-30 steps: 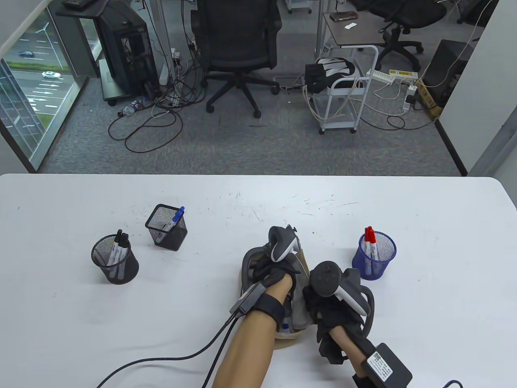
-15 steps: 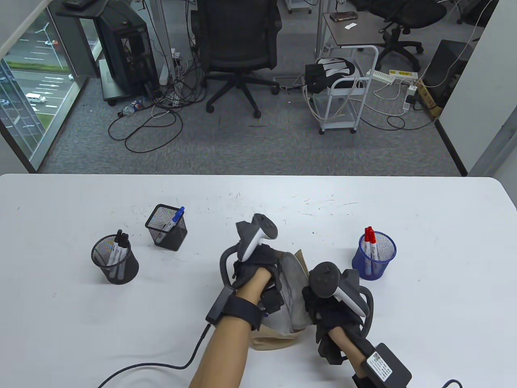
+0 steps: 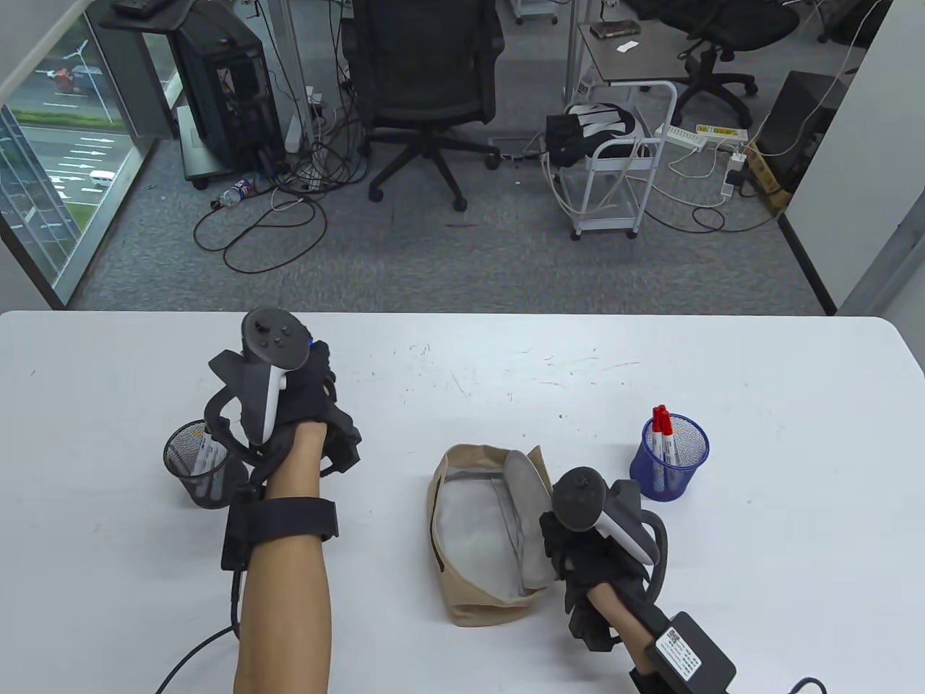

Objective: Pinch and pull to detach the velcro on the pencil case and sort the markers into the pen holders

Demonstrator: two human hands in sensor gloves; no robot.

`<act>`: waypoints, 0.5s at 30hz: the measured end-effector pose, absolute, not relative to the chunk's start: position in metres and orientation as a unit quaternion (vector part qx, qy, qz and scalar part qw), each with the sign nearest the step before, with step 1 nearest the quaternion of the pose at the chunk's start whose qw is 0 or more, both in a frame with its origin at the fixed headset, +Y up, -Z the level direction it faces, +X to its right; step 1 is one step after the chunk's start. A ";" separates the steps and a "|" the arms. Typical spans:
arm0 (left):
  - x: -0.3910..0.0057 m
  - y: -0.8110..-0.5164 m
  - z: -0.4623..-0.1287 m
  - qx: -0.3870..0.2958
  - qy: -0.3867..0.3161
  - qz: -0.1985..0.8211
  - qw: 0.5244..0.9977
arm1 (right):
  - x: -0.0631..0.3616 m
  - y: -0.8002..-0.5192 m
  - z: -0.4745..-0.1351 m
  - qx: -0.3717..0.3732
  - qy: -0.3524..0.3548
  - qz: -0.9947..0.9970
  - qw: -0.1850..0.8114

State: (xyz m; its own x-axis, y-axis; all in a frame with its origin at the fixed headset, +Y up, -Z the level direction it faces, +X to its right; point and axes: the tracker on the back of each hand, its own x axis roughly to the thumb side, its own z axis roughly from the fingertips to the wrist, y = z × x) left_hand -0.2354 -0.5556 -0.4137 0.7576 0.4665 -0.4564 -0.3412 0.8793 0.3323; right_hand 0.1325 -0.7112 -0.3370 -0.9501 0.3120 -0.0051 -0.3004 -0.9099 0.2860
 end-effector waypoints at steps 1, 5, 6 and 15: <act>-0.240 -0.560 -0.417 0.112 0.276 0.218 0.929 | 0.133 -0.711 -0.337 0.020 0.143 0.977 0.157; -0.258 -0.583 -0.438 0.094 0.291 0.217 0.927 | 0.132 -0.711 -0.338 0.019 0.148 0.976 0.160; -0.259 -0.585 -0.440 0.095 0.294 0.214 0.927 | 0.132 -0.711 -0.339 0.019 0.148 0.976 0.160; -0.259 -0.600 -0.455 0.079 0.259 0.217 0.938 | 0.131 -0.712 -0.339 0.020 0.146 0.977 0.156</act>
State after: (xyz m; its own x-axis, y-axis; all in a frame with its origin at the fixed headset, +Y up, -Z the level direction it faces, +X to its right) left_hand -0.2587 -0.5999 -0.4551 0.7711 0.4483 -0.4521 -0.3669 0.8932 0.2600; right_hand 0.1312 -0.7116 -0.3386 -0.9506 0.3102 -0.0058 -0.2984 -0.9088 0.2916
